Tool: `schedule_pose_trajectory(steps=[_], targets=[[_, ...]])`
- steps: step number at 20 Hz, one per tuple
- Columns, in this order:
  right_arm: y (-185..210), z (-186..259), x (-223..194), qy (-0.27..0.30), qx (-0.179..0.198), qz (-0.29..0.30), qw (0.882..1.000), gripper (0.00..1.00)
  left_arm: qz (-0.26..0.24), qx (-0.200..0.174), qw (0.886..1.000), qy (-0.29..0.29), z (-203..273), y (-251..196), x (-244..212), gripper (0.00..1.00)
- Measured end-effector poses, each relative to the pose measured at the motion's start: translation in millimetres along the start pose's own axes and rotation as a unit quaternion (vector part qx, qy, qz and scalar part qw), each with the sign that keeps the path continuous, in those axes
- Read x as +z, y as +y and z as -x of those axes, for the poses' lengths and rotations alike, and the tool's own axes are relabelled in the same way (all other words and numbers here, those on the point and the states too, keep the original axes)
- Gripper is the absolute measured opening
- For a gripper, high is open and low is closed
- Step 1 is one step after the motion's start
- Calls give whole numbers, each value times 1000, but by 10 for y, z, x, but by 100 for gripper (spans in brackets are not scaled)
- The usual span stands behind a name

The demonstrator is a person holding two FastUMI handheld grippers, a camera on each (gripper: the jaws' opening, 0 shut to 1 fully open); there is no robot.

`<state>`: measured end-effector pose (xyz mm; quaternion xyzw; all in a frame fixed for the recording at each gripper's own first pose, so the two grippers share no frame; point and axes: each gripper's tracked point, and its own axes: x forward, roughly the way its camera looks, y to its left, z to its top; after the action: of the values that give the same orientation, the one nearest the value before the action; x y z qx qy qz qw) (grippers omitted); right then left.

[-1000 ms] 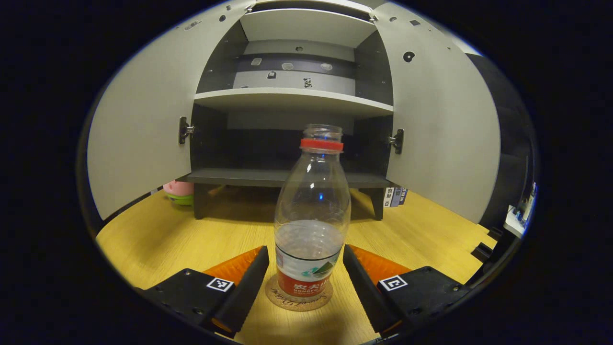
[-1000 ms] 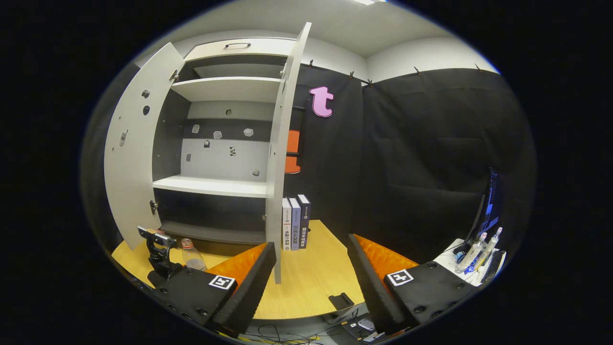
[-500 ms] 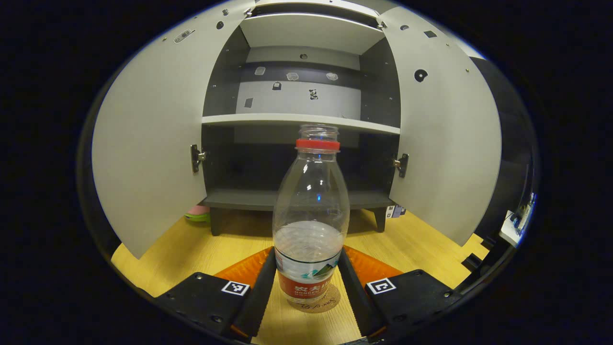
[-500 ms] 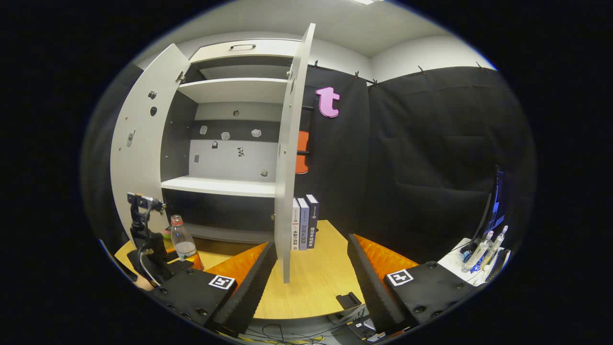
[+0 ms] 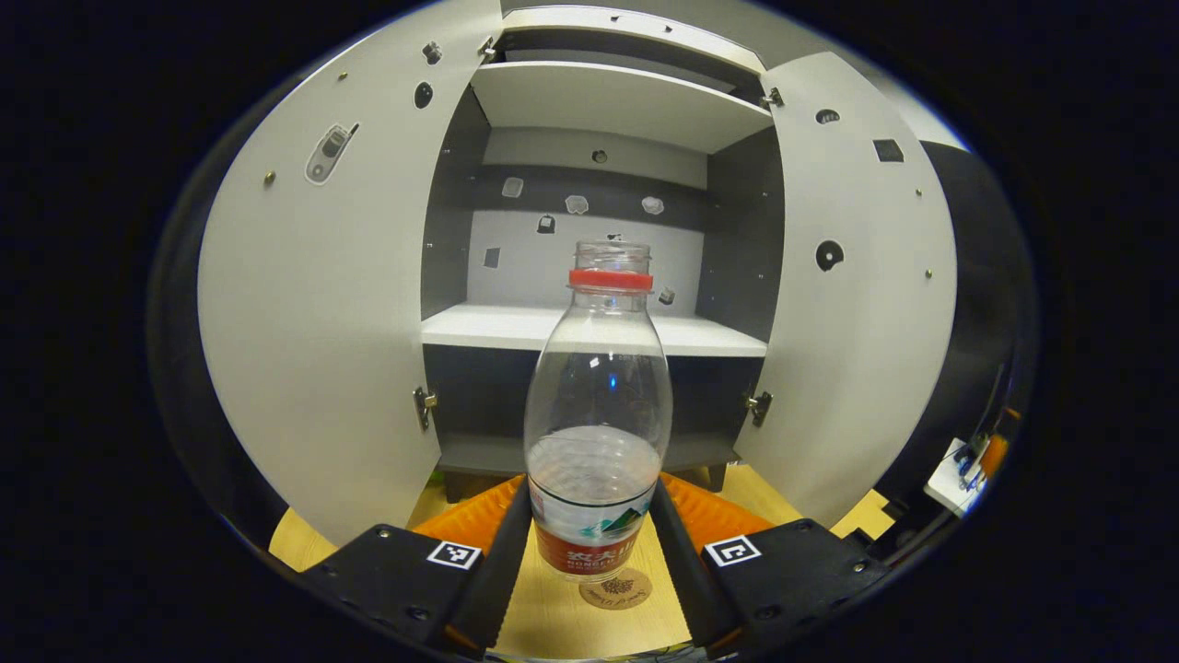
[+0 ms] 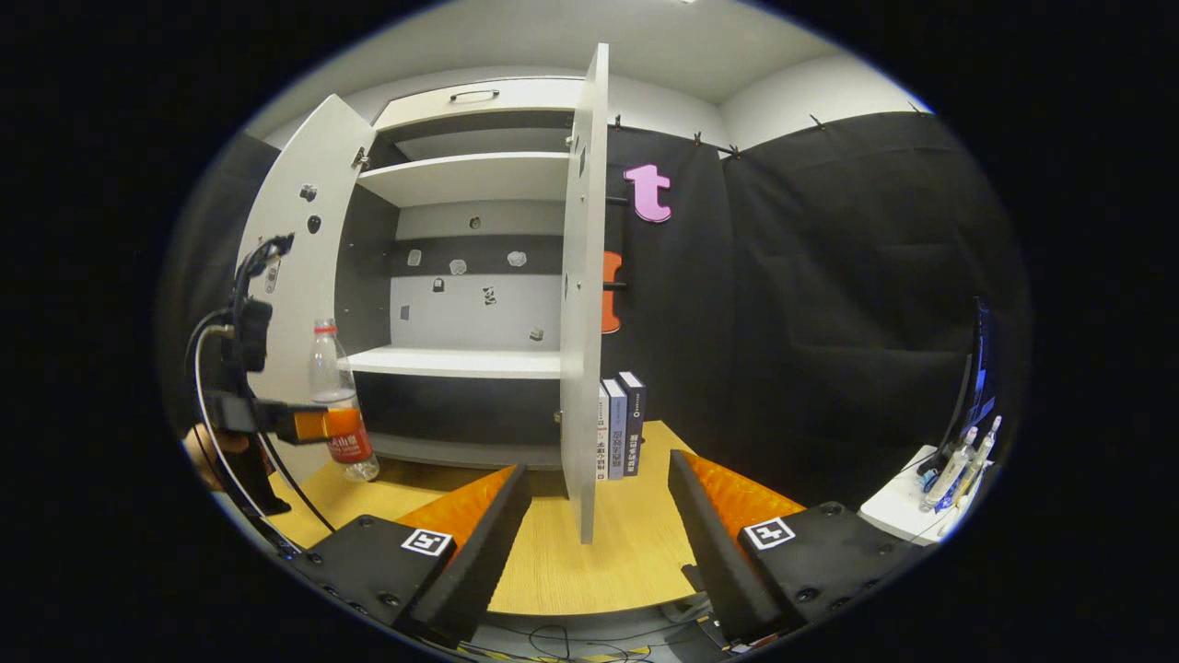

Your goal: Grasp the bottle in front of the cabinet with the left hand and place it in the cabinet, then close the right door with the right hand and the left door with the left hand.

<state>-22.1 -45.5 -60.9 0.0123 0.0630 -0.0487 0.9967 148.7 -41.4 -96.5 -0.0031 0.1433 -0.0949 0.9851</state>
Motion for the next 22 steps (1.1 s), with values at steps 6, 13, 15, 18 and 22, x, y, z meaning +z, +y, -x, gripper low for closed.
schedule_pose_trajectory(steps=[6, 13, 15, 18, 22], targets=[[-256, -39, -106, 8, -23, 5, 1000, 99, -13, -13, 999, -31, -300, -63, 833, 74], [-606, -97, -242, 16, -68, -16, 997, 99, -48, -30, 996, -68, -863, -448, 1533, 74], [-692, -122, -267, 18, -77, -20, 997, 99, -57, -31, 995, -78, -1057, -530, 1700, 74], [-814, -200, -272, 21, -90, -19, 996, 99, -62, -32, 994, -81, -1389, -615, 1853, 74], [-927, -225, -265, 23, -101, -13, 995, 99, -41, -20, 997, -65, -1820, -609, 1839, 74]])
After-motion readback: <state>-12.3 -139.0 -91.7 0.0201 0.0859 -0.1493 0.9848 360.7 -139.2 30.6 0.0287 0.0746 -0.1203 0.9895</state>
